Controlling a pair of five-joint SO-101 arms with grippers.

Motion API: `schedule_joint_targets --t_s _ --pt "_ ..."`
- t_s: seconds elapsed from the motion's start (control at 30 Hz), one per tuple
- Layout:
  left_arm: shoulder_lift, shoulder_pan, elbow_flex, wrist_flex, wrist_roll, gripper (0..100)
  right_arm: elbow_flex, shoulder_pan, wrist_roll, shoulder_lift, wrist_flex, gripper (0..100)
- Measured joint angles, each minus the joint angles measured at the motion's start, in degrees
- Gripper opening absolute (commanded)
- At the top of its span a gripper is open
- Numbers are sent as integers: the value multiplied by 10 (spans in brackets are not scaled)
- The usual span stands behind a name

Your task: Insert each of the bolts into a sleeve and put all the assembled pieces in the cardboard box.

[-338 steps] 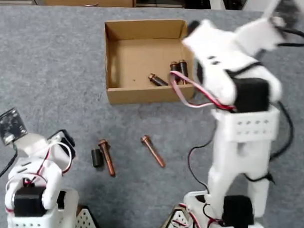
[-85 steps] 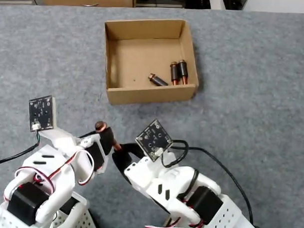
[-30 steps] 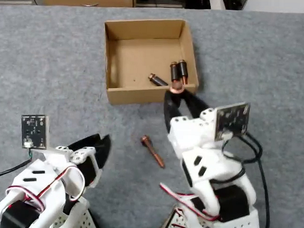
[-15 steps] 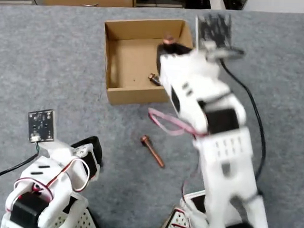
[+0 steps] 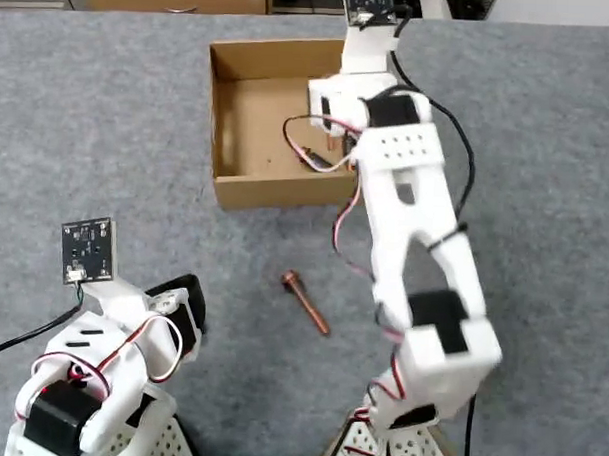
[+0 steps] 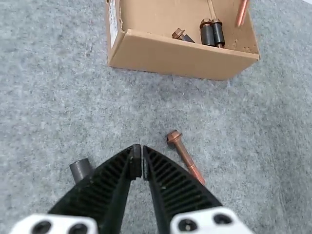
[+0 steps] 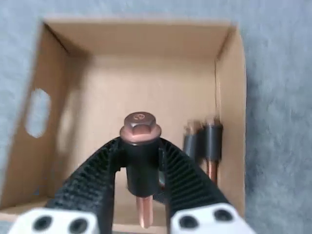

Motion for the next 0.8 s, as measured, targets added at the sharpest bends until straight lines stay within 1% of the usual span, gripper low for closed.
schedule_joint_targets --t_s 0.17,0.37,0.43,0.53,0.6,0.8 --pt "0 0 3 0 0 19 -114 27 0 129 60 2" --pt "0 0 4 0 0 19 -213 32 0 268 69 10" --pt "0 0 4 0 0 19 -236 33 0 302 69 53" --pt "0 0 4 0 0 19 -266 33 0 332 88 151" --pt "0 0 4 0 0 19 -287 29 0 343 102 190" --pt "0 0 4 0 0 19 -345 25 0 349 132 200"
